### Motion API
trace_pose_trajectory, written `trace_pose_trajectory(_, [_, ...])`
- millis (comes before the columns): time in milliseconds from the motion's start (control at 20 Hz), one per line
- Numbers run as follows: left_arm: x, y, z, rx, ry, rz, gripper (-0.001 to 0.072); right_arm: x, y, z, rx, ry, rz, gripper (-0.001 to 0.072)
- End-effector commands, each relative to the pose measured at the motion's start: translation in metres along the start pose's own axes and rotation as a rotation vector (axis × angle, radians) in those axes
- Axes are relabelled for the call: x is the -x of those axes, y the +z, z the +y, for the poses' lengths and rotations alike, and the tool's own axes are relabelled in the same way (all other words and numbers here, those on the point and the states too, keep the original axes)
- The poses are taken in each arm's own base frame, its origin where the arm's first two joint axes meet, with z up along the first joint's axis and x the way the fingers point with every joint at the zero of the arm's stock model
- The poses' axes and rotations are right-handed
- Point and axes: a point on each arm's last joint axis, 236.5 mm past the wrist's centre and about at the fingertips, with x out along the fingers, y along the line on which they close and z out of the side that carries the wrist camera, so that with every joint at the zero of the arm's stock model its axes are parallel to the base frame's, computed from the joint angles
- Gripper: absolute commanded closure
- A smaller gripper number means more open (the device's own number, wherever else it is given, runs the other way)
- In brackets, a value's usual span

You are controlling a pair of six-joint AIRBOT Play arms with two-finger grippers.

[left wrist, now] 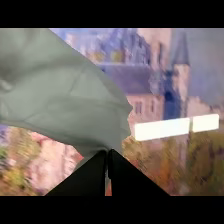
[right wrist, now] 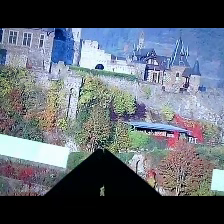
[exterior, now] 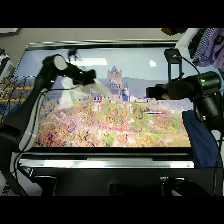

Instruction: Fold the clothes and pants, and hang the long-sleeved shirts on hangers.

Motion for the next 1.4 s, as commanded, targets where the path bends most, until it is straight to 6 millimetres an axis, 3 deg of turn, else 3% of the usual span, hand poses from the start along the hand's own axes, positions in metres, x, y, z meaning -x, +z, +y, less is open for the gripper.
trace_pose_trajectory(0, [-0.021, -0.109, -0.105, -0.081, -0.115, 0.262, 0.0692, 0.0, 0.0, 0.0, 0.001, 0.0, 0.0, 0.0676])
trace_pose_trajectory(100, [-0.04, -0.16, -0.137, -0.116, -0.104, 0.333, 0.0692, 0.0, 0.0, 0.0, 0.001, 0.0, 0.0, 0.0676])
trace_pose_trajectory(200, [-0.055, -0.192, -0.154, -0.132, -0.082, 0.347, 0.0692, 0.0, 0.0, 0.0, 0.001, 0.0, 0.0, 0.0676])
trace_pose_trajectory(350, [-0.059, -0.207, -0.163, -0.117, -0.077, 0.357, 0.0683, 0.0, 0.0, 0.0, 0.001, 0.0, 0.0, 0.0676])
trace_pose_trajectory(400, [-0.054, -0.205, -0.162, -0.115, -0.076, 0.359, 0.0608, 0.0, 0.0, 0.0, 0.001, 0.0, 0.0, 0.0676])
trace_pose_trajectory(450, [-0.045, -0.201, -0.158, -0.118, -0.07, 0.362, 0.0425, 0.0, 0.0, 0.0, 0.001, 0.0, -0.001, 0.0676])
trace_pose_trajectory(500, [-0.032, -0.195, -0.151, -0.12, -0.06, 0.365, 0.0159, 0.0, 0.0, 0.0, 0.001, 0.0, 0.0, 0.0676])
trace_pose_trajectory(550, [-0.015, -0.185, -0.138, -0.121, -0.029, 0.357, 0.0013, 0.0, 0.0, 0.0, 0.001, 0.0, 0.0, 0.0676])
trace_pose_trajectory(650, [0.032, -0.158, -0.094, -0.143, 0.101, 0.315, 0.0014, 0.0, 0.0, 0.0, 0.0, 0.0, -0.002, 0.0676])
trace_pose_trajectory(750, [0.095, -0.128, -0.039, -0.148, 0.269, 0.242, 0.0015, 0.0, 0.013, 0.003, 0.0, 0.01, -0.053, 0.0675])
trace_pose_trajectory(850, [0.158, -0.106, 0.003, -0.138, 0.379, 0.157, 0.0026, 0.001, 0.025, 0.005, 0.0, 0.018, -0.104, 0.0676])
trace_pose_trajectory(1050, [0.251, -0.085, 0.047, -0.022, 0.426, -0.016, 0.0026, 0.003, 0.034, 0.011, -0.035, 0.048, -0.142, 0.0675])
trace_pose_trajectory(1150, [0.278, -0.081, 0.061, 0.027, 0.435, -0.075, 0.0026, 0.009, 0.048, 0.018, -0.106, 0.087, -0.204, 0.0673])
trace_pose_trajectory(1250, [0.29, -0.079, 0.072, 0.034, 0.448, -0.091, 0.0026, 0.03, 0.061, 0.017, -0.135, 0.104, -0.274, 0.0654])
trace_pose_trajectory(1300, [0.292, -0.079, 0.077, 0.041, 0.455, -0.087, 0.0026, 0.041, 0.065, 0.004, -0.147, 0.079, -0.298, 0.0592])
trace_pose_trajectory(1350, [0.294, -0.078, 0.081, 0.05, 0.461, -0.089, 0.0026, 0.048, 0.064, -0.019, -0.194, 0.043, -0.301, 0.0433])
